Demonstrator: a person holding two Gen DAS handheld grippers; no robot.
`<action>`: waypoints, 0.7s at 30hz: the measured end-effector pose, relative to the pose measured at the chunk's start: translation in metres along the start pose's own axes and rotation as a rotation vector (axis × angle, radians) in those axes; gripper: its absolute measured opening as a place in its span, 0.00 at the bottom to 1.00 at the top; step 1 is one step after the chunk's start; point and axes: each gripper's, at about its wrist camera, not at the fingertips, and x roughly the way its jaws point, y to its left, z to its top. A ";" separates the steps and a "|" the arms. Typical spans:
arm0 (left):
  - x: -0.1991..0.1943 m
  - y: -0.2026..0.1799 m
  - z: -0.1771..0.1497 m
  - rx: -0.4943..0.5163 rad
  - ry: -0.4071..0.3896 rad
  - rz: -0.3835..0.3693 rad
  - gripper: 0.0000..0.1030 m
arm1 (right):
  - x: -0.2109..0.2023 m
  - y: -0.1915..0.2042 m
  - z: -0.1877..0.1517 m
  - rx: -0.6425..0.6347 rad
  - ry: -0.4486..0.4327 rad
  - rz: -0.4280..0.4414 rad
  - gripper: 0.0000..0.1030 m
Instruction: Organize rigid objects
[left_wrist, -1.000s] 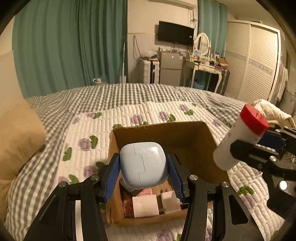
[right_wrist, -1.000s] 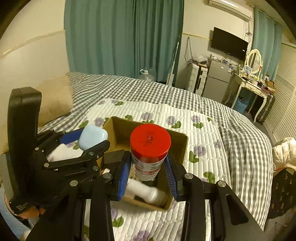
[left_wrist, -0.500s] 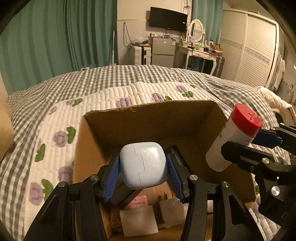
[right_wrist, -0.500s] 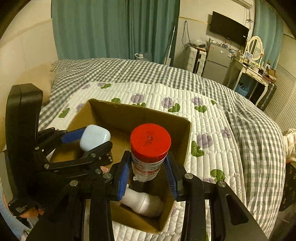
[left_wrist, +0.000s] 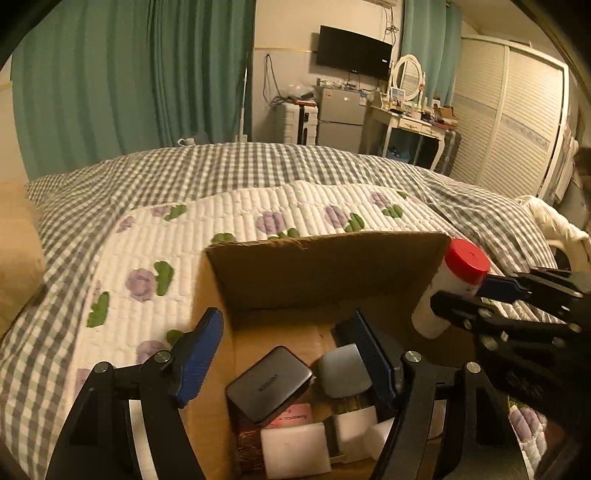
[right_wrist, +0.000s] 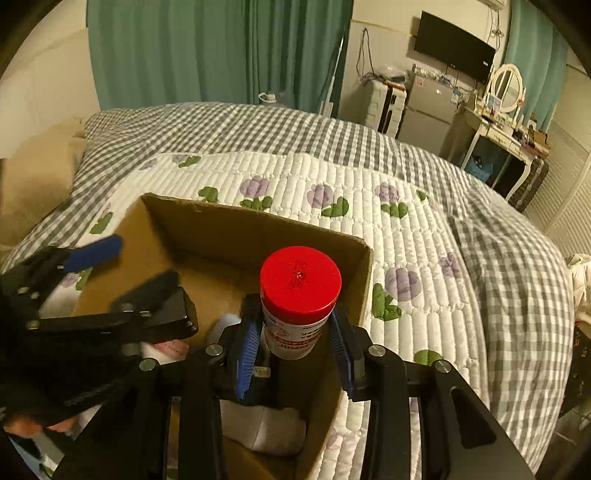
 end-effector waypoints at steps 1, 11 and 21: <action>-0.003 0.001 -0.001 0.003 -0.004 0.005 0.72 | 0.001 -0.002 0.000 0.019 -0.014 -0.012 0.36; -0.057 -0.007 -0.005 0.057 -0.071 0.044 0.72 | -0.065 -0.019 -0.003 0.144 -0.162 0.018 0.51; -0.177 -0.017 -0.002 0.078 -0.259 0.099 0.72 | -0.187 0.003 -0.022 0.104 -0.324 0.015 0.54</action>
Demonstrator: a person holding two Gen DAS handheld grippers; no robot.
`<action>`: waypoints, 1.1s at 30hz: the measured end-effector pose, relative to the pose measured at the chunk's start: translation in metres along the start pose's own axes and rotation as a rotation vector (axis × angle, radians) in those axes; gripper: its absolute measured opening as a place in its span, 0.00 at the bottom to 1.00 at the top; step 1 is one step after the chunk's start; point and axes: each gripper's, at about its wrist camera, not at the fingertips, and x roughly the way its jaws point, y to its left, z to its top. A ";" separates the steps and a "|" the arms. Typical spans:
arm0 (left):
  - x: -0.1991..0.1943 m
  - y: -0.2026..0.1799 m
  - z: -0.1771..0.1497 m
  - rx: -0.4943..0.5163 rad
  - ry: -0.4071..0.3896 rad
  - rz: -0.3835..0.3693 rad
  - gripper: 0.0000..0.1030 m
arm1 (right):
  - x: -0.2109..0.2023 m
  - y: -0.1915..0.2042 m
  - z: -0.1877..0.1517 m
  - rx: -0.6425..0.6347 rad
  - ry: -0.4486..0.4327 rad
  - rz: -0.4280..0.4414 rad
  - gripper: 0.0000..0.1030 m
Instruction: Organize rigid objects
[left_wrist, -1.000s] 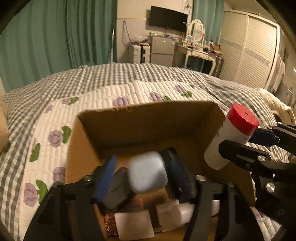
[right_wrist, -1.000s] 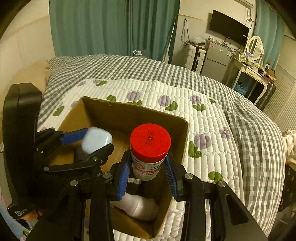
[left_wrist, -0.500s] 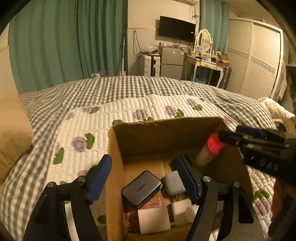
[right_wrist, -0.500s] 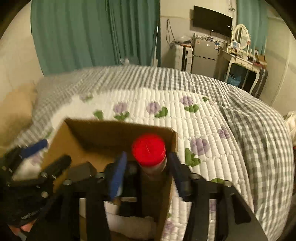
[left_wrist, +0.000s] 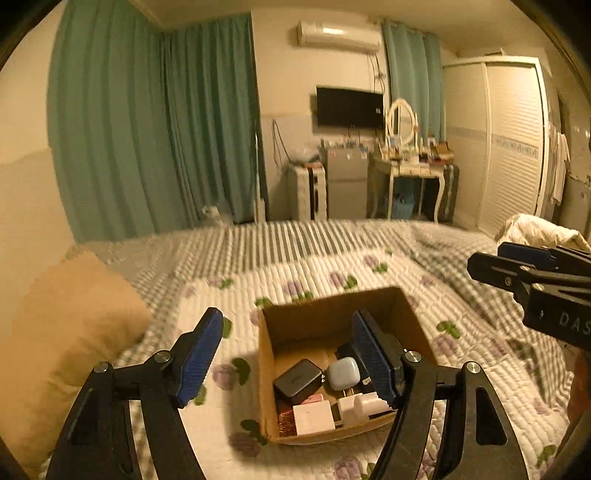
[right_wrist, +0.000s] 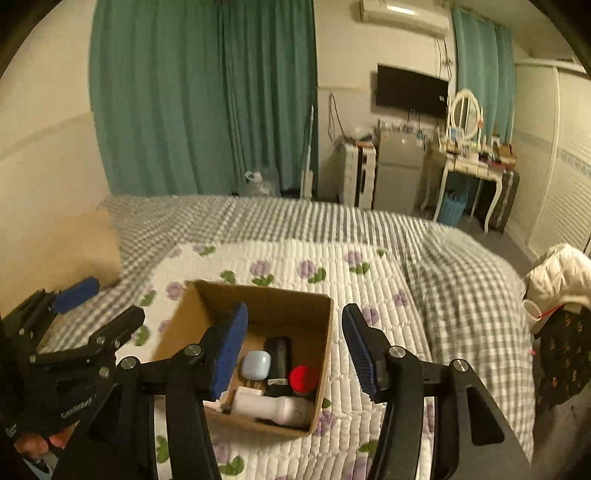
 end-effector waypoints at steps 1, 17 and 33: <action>-0.008 0.001 0.001 -0.003 -0.011 0.002 0.72 | -0.013 0.003 0.000 -0.003 -0.016 -0.002 0.55; -0.063 0.019 -0.048 -0.123 -0.169 0.026 1.00 | -0.062 0.030 -0.062 0.006 -0.195 -0.046 1.00; -0.036 0.002 -0.086 -0.090 -0.125 0.065 1.00 | -0.025 0.016 -0.108 0.009 -0.195 -0.089 1.00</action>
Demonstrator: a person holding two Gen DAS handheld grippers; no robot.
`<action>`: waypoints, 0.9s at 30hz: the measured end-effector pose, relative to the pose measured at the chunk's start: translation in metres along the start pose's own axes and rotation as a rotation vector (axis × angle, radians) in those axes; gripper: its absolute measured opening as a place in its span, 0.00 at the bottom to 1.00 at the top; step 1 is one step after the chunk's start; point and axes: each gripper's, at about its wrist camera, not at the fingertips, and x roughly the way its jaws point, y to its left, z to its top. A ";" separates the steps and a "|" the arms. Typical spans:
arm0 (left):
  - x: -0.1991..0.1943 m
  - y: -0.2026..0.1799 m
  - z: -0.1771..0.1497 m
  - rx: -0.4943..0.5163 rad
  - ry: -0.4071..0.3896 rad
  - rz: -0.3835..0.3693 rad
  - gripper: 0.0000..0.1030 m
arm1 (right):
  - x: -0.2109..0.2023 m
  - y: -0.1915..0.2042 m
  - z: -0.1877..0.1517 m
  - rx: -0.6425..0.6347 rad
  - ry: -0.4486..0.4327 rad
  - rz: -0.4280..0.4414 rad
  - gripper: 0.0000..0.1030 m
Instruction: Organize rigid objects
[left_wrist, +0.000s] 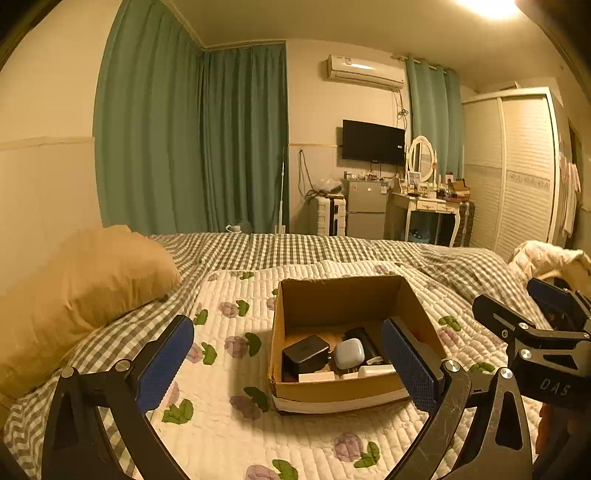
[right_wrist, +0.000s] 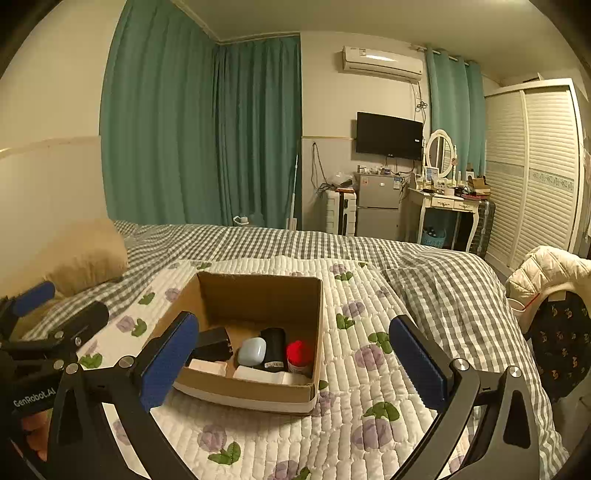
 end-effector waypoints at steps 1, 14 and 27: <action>0.000 0.000 -0.001 -0.001 0.000 -0.004 1.00 | 0.001 0.000 -0.001 -0.001 0.003 0.000 1.00; 0.010 0.005 -0.008 -0.017 0.042 -0.011 1.00 | 0.007 0.001 -0.009 0.004 0.043 -0.004 1.00; 0.011 0.006 -0.011 -0.024 0.062 -0.012 1.00 | 0.011 0.000 -0.011 0.003 0.069 -0.004 1.00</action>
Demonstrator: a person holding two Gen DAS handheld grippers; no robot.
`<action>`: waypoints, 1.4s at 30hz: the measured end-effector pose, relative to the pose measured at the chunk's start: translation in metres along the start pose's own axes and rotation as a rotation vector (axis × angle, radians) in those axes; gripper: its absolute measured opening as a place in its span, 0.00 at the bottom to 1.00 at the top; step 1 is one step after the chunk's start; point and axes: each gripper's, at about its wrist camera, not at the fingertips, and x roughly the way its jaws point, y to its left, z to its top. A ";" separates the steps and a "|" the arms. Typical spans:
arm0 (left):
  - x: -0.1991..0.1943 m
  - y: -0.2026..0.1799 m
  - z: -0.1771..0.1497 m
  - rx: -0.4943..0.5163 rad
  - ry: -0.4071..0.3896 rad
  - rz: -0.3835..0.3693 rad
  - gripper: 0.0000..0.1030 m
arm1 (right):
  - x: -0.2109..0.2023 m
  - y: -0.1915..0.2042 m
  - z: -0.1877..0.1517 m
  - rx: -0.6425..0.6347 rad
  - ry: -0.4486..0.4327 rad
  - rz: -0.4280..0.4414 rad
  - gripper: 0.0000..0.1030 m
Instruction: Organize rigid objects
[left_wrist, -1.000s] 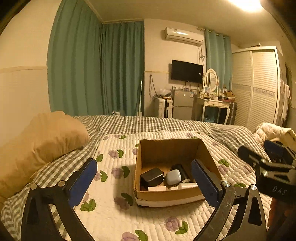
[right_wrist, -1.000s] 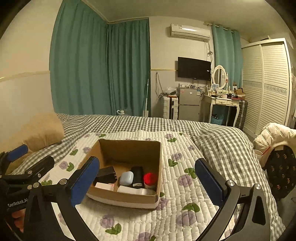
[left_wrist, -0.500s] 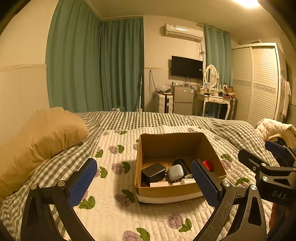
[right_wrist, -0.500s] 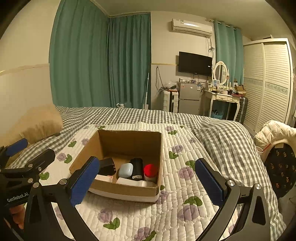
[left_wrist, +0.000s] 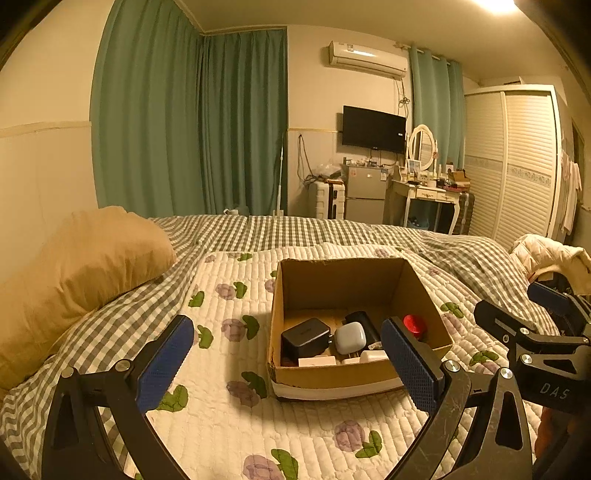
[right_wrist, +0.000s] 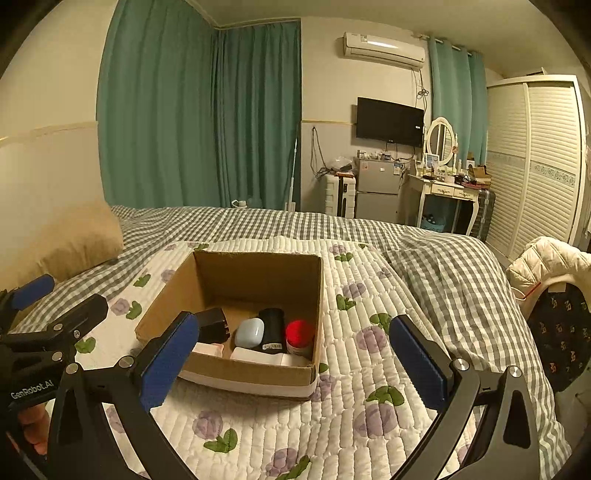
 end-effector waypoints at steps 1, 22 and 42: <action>0.000 0.000 0.000 -0.001 0.001 -0.002 1.00 | 0.001 0.000 0.000 -0.001 0.003 -0.002 1.00; 0.002 -0.004 -0.004 0.014 0.026 -0.004 1.00 | 0.003 0.003 -0.001 -0.014 0.018 -0.015 1.00; 0.002 -0.005 -0.004 0.018 0.030 -0.004 1.00 | 0.005 0.004 -0.002 -0.017 0.026 -0.005 1.00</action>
